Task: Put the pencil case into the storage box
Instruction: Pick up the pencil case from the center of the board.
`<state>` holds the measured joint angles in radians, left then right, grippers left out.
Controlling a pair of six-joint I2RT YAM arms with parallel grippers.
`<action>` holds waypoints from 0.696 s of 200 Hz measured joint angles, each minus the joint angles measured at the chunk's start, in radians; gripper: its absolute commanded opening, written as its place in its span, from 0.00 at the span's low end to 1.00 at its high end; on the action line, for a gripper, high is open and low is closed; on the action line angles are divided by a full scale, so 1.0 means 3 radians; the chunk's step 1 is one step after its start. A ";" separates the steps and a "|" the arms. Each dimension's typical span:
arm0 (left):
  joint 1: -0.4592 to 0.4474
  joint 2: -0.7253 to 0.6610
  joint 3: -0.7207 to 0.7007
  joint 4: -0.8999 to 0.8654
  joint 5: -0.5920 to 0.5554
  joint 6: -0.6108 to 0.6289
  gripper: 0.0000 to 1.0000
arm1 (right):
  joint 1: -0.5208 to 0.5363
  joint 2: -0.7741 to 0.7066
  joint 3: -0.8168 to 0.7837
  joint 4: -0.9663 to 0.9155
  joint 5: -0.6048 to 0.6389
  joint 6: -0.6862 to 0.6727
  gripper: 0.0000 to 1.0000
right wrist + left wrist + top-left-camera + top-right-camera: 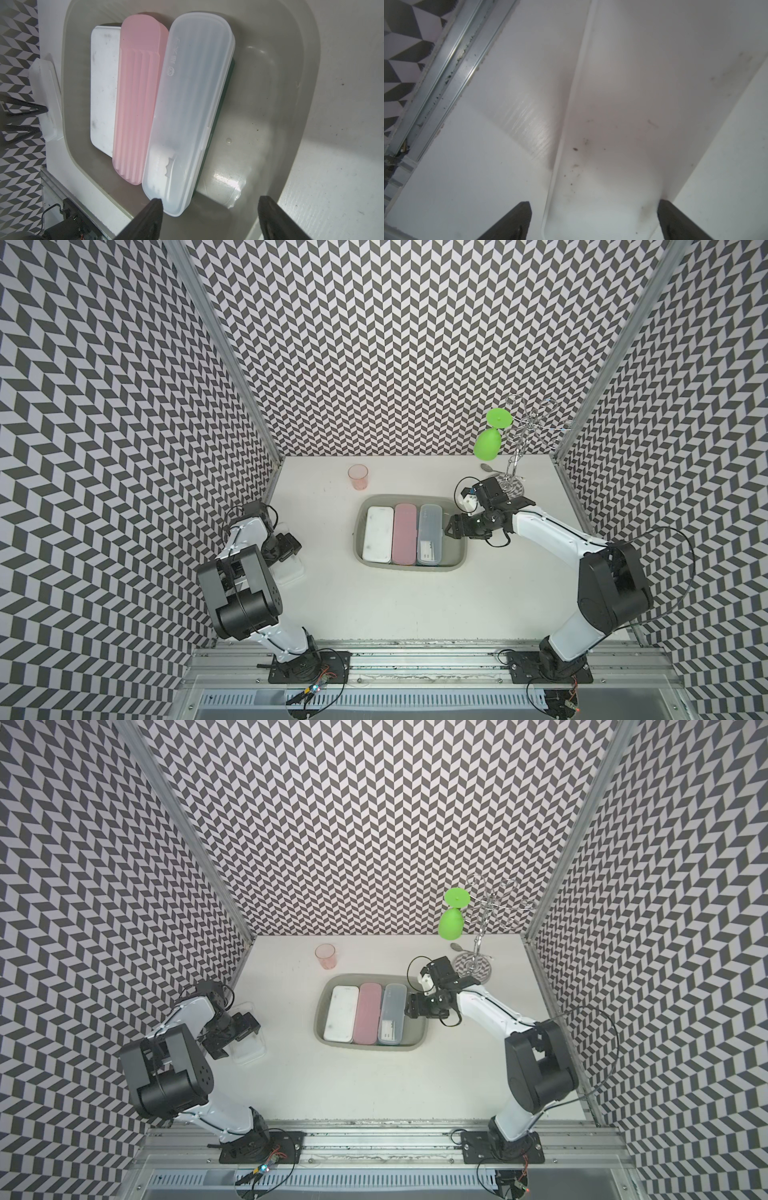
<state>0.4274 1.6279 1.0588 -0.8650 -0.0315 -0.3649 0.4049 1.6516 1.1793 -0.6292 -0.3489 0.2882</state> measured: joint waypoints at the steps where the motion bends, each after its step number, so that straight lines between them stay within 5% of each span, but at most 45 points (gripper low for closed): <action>1: 0.0001 0.0004 0.0000 0.0008 0.0005 0.0008 1.00 | 0.0000 0.0000 0.0000 0.0000 -0.0001 0.0000 0.77; 60: -0.0029 0.0228 0.0123 0.0214 0.0158 0.0097 1.00 | 0.0006 0.0000 0.0000 -0.0009 0.0000 0.0001 0.77; 139: -0.0310 0.0509 0.0172 0.0313 -0.0160 0.0103 0.97 | 0.0011 -0.0003 -0.0003 0.0005 0.0001 0.0046 0.76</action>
<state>0.3344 1.7805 1.1103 -0.7712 -0.0795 -0.3340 0.4084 1.6508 1.1786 -0.6277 -0.3485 0.3019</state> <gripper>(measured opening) 0.987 0.763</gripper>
